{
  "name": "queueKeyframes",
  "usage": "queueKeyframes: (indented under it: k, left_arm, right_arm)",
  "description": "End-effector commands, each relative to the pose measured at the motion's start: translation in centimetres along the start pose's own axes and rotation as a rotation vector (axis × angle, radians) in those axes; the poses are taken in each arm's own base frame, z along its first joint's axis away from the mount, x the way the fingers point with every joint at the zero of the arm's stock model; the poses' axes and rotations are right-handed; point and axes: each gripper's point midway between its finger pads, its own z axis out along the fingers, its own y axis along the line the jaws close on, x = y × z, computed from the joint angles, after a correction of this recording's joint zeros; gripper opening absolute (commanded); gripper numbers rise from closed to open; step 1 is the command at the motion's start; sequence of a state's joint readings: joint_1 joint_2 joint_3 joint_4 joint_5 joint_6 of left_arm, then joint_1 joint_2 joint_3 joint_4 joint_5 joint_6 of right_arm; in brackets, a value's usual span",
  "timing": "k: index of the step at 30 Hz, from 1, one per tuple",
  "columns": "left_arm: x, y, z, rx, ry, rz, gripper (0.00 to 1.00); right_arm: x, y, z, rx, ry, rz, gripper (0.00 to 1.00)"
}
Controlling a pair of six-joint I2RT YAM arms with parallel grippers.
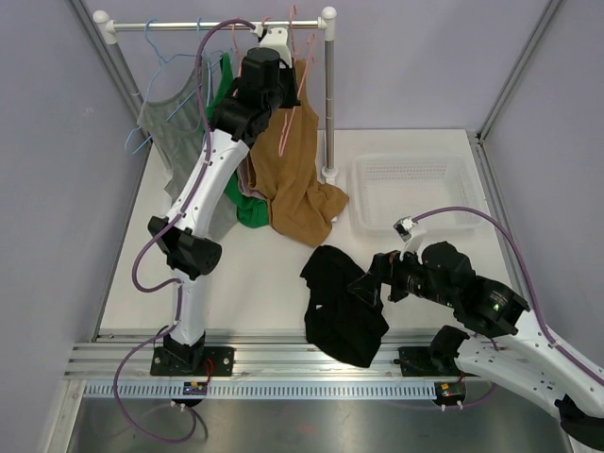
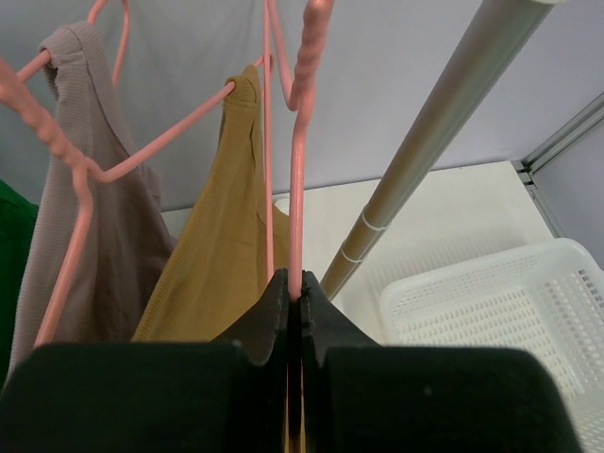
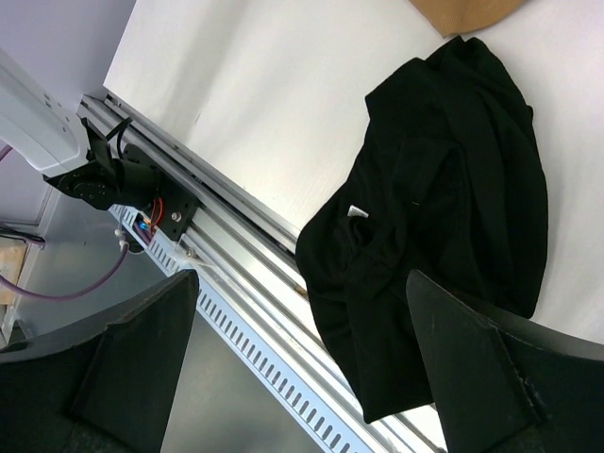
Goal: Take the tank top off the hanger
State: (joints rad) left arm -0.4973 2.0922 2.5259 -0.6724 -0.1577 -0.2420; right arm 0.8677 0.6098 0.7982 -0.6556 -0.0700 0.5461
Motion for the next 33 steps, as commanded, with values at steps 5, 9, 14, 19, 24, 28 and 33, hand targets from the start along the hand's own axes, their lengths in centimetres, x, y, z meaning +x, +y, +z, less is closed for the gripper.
queueKeyframes:
  k: [5,9,14,19,24,28,33]
  left_arm:
    - [-1.0,-0.9,0.0,0.048,-0.029,-0.022,0.0]
    - [-1.1,-0.7,-1.6,0.043,-0.015,-0.043,0.07]
    - [-4.3,-1.4,-5.3,0.084,-0.083,-0.068,0.53]
    - [-7.3,-2.0,-10.5,0.136,-0.132,-0.078,0.99]
    - [-6.7,-2.1,-15.2,0.192,-0.127,-0.087,0.99]
    - [-5.2,-0.9,-19.5,0.18,-0.123,-0.104,0.99]
    - [-0.2,2.1,-24.9,0.106,-0.073,-0.129,0.99]
  right_arm:
    - [-0.8,0.8,0.3,-0.029,-0.031,-0.005,1.0]
    - [-0.8,0.4,0.9,-0.006,-0.019,-0.018,0.99]
    - [-1.1,-0.8,2.1,0.058,-0.015,-0.059,0.99]
    - [-0.2,-2.0,4.8,0.134,0.087,-0.096,1.0]
    - [1.4,-4.8,8.7,0.273,0.184,-0.092,0.99]
    - [3.2,-6.1,11.0,0.368,0.249,-0.109,0.99]
    - [6.7,-8.0,13.5,0.498,0.361,-0.16,1.0]
